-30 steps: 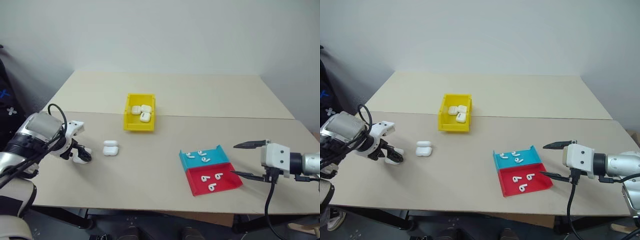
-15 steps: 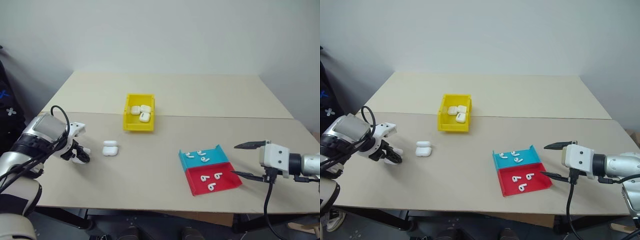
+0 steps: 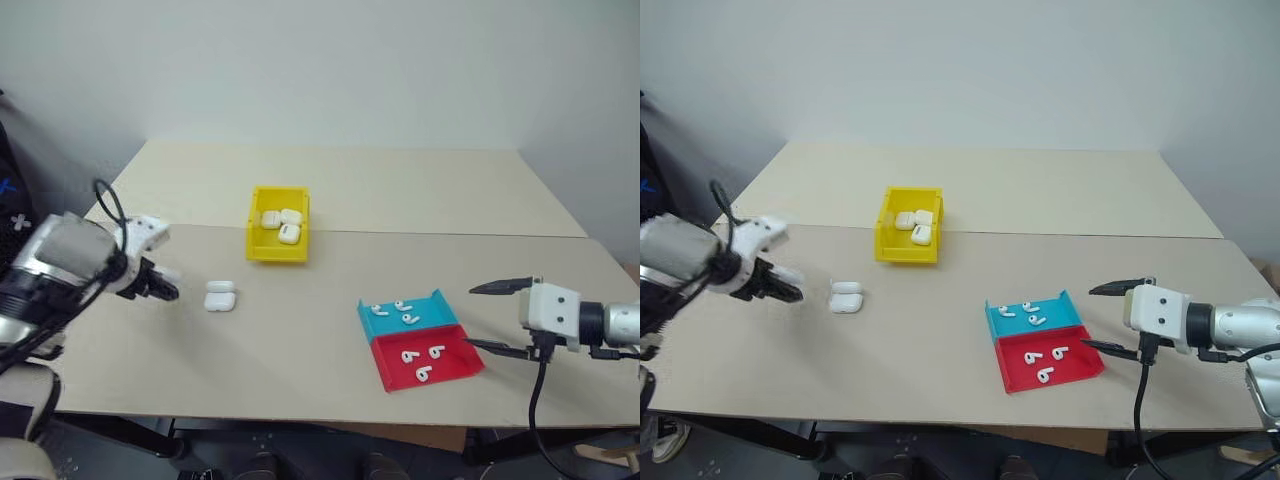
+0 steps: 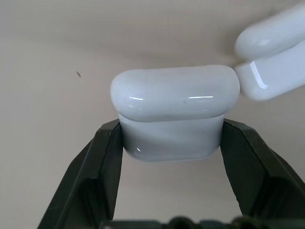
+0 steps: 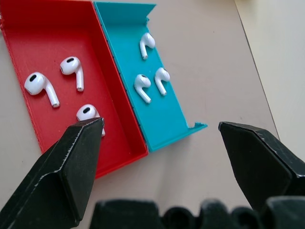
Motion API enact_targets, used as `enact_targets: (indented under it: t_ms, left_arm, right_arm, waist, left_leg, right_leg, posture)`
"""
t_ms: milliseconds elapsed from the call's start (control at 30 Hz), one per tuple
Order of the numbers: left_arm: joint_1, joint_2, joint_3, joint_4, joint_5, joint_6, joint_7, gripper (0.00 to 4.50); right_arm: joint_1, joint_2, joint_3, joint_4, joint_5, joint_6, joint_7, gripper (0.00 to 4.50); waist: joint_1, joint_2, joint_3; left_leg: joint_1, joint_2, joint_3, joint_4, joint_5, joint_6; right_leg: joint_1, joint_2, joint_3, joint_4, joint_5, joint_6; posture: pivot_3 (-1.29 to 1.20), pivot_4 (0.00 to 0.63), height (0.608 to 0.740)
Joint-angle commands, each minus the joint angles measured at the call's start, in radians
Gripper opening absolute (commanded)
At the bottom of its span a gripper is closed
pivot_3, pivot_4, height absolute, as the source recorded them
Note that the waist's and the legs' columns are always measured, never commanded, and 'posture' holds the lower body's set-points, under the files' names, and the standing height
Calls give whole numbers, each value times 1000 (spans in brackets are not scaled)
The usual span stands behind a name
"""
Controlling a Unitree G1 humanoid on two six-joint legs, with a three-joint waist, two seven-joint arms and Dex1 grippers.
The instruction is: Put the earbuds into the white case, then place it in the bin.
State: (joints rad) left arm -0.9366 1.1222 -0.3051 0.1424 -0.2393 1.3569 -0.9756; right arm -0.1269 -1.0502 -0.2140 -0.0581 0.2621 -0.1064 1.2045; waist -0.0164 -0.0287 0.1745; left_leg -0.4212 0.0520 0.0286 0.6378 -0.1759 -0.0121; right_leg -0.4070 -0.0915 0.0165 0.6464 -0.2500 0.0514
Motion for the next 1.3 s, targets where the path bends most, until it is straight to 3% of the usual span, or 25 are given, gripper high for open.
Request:
enact_targets:
  t_ms: [33, 133, 200, 267, 400, 467, 667, 767, 900, 1300]
  left_arm:
    - [91, 11, 258, -205, -101, -36, -10, 2775]
    - [229, -123, 515, -373, -166, -136, 58, 2775]
    - [364, -250, 617, -504, -195, -300, 84, 2775]
    - [483, -335, 640, -592, -202, -459, 79, 2775]
    - [704, -624, 592, -614, -187, -982, 41, 2775]
    - [759, -673, 536, -595, -168, -1113, 3, 2775]
    - [817, -742, 397, -471, -149, -1421, -114, 2775]
    - [815, -746, 359, -424, -152, -1500, -137, 2775]
    - [809, -739, 313, -373, -122, -1581, -146, 2775]
    - [829, -736, 247, -375, -111, -1638, -82, 2775]
  right_arm:
    - [-28, -51, -57, -41, 49, 52, 21, 4500]
    - [-59, -138, -15, -92, 48, 201, 58, 4500]
    - [-100, -179, 26, -121, 50, 248, 90, 4500]
    - [-133, -207, 54, -139, 51, 259, 130, 4500]
    - [-211, -294, 155, -231, 31, 308, 240, 4500]
    - [-263, -313, 217, -286, 20, 383, 261, 4500]
    - [-383, -286, 410, -433, -65, 559, 278, 4500]
    - [-399, -262, 501, -474, -153, 553, 281, 3873]
    - [-445, -197, 593, -478, -259, 569, 267, 2627]
    - [-488, -90, 698, -477, -383, 596, 306, 2627]
  waist:
    - [1, 0, 0]
    - [6, 2, -1]
    - [7, 3, -1]
    - [5, 2, -2]
    - [5, 4, -3]
    - [4, 4, -3]
    - [8, 5, -5]
    - [8, 5, -5]
    - [7, 5, -5]
    - [5, 6, -6]
  left_leg:
    - [0, 0, 0, 0, 0, 0]
    - [1, 0, 0, 1, 0, 0]
    - [2, 0, 0, 2, 0, 0]
    - [3, 0, 0, 3, 0, 0]
    - [3, 0, 2, 3, 0, 0]
    - [1, 1, 2, 4, 0, 0]
    - [2, 1, 2, 5, 0, 0]
    - [1, 1, 2, 5, -1, 1]
    - [0, 1, 2, 5, -1, 1]
    - [0, 1, 1, 5, -1, 1]
  right_leg:
    - [0, 0, 0, 0, 0, 0]
    - [1, -1, 0, 1, 0, 0]
    - [3, -1, -1, 1, 0, 0]
    - [5, -1, -1, 1, 1, -1]
    - [4, -2, 0, 0, 5, -6]
    - [3, -1, 1, -1, 6, -7]
    - [3, -1, 0, -1, 5, -6]
    - [2, -1, 0, -2, 5, -6]
    - [1, -1, 0, -2, 6, -6]
    - [2, 0, 0, -1, 5, -4]
  posture:
    - [0, 150, 740]
    - [0, 150, 740]
    - [0, 150, 740]
    - [0, 150, 740]
    - [0, 150, 740]
    - [0, 150, 740]
    - [0, 150, 740]
    - [0, 150, 740]
    - [0, 150, 740]
    - [0, 150, 740]
